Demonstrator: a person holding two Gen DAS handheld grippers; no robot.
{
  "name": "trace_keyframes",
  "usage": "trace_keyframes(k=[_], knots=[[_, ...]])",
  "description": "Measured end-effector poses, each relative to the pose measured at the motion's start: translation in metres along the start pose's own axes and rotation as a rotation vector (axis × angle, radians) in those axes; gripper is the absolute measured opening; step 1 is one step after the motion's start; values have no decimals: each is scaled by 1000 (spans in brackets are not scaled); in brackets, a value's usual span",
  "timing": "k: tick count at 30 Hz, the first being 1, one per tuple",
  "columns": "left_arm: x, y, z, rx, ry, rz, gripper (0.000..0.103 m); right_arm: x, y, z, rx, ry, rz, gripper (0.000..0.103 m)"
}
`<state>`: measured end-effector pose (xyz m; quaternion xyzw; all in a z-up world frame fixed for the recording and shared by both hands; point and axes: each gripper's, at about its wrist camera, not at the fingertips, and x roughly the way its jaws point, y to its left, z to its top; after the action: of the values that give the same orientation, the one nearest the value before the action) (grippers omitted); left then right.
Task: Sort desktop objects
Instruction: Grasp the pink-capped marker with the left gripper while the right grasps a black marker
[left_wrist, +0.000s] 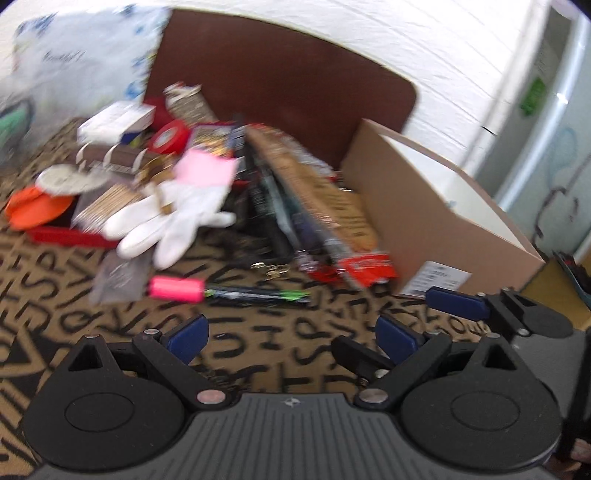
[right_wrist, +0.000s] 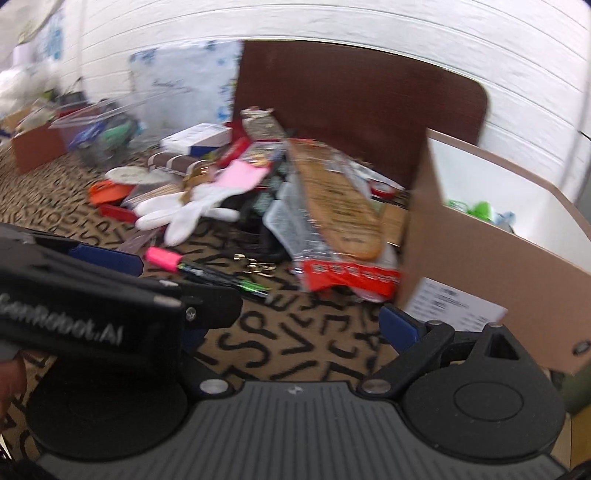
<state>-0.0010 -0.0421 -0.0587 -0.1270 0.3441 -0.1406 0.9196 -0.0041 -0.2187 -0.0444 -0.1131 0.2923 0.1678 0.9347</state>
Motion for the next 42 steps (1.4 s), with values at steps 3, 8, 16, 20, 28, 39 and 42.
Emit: trace_keyframes(k=[3, 8, 16, 20, 28, 39, 42], knots=[[5, 16, 1, -54, 9, 34, 98, 8, 2, 0, -26, -5, 42, 96], [11, 35, 6, -116, 13, 62, 98, 23, 3, 3, -21, -4, 110, 95], [26, 53, 10, -182, 38, 99, 90, 54, 10, 12, -108, 27, 231, 82], [30, 58, 11, -186, 38, 103, 83, 69, 15, 17, -160, 44, 267, 78], [33, 61, 14, -189, 37, 99, 75, 99, 9, 19, -118, 109, 304, 65], [34, 60, 12, -187, 52, 88, 58, 66, 29, 4, -140, 130, 304, 24], [32, 58, 11, -184, 59, 88, 53, 55, 36, -3, -132, 130, 307, 15]])
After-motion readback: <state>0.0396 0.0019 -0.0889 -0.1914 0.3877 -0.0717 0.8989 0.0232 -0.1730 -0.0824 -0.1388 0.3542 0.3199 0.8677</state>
